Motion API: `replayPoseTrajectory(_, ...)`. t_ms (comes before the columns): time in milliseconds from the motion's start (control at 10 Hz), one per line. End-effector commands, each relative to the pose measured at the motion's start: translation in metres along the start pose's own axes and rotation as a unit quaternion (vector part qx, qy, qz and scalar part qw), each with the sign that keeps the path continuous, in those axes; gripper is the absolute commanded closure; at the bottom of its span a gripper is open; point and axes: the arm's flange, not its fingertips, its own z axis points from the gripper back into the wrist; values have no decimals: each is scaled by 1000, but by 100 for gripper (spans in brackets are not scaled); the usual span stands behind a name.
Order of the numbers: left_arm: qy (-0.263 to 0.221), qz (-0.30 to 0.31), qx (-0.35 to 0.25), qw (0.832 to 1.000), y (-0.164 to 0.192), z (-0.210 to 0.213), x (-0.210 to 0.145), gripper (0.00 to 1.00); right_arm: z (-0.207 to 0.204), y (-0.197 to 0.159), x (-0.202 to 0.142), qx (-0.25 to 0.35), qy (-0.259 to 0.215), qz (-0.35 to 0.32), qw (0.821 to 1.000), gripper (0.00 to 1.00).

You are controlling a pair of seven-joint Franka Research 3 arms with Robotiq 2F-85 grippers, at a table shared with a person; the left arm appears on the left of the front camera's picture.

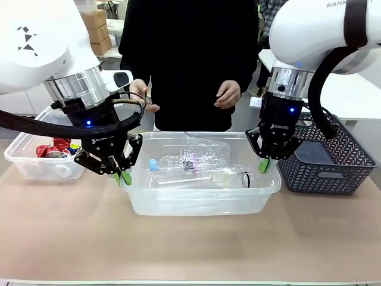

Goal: Sort the waste into each basket.
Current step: Offer the picked Organizing box to the human.

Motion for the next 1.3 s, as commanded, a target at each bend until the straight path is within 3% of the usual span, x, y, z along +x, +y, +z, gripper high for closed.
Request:
replayPoseTrajectory(0, 0, 5, -3, 1000, 3, 1, -1, 100, 4, -2, -1, 1, 0, 4, 1000, 100)
replayPoseTrajectory(400, 0, 5, -3, 1000, 3, 1, -1, 100, 4, -2, -1, 1, 0, 4, 1000, 100)
replayPoseTrajectory(500, 0, 0, 0, 1000, 0, 0, 0, 91, 0, 0, 0, 0, 0, 0, 1000, 95)
replayPoseTrajectory(700, 1, -22, 4, 1000, -24, 8, 67, 91, 21, 33, 72, 13, 3, 51, 999, 95)
replayPoseTrajectory(800, 22, -46, -23, 998, -32, 7, 103, 91, 26, 45, 101, 15, -2, 60, 998, 95)
replayPoseTrajectory(900, 23, -27, -38, 999, -34, 1, 128, 91, 24, 51, 126, 29, -3, 62, 998, 95)
replayPoseTrajectory(1200, 28, -14, -84, 996, -36, -22, 159, 91, 5, 46, 142, 54, 25, 71, 996, 95)
